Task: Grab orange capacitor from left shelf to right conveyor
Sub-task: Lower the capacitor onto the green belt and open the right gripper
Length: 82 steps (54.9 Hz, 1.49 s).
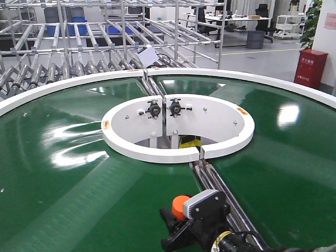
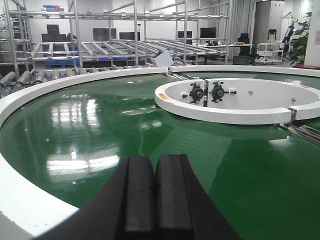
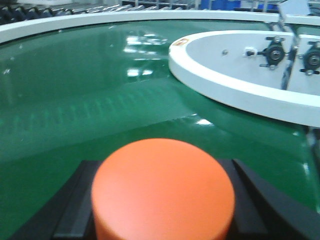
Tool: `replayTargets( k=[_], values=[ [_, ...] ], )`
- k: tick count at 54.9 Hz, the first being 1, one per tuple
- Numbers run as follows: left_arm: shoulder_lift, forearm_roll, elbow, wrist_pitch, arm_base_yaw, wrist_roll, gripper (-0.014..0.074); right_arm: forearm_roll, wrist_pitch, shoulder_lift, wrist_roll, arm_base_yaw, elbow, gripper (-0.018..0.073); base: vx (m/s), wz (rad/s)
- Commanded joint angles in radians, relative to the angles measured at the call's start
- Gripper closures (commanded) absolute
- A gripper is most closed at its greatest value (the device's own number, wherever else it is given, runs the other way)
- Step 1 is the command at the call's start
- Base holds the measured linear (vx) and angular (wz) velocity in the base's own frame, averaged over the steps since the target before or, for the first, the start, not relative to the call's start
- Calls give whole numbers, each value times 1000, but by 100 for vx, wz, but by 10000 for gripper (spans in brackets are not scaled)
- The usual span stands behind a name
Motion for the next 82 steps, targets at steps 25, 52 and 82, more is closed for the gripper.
replayTargets(
  k=[25,52,82],
  values=[
    [-12,-7,32,-81,-4,-1,603,-42,86,34,76,-6,-127,287,0,0],
    [-12,-7,32,-81,-4,-1,603,-64,197,5,74,-6,-127,-111,0,0],
    [-12,-7,32,-81,-4,-1,603,-55,1228,-518,137,-5,-125,-158,0,0]
  ],
)
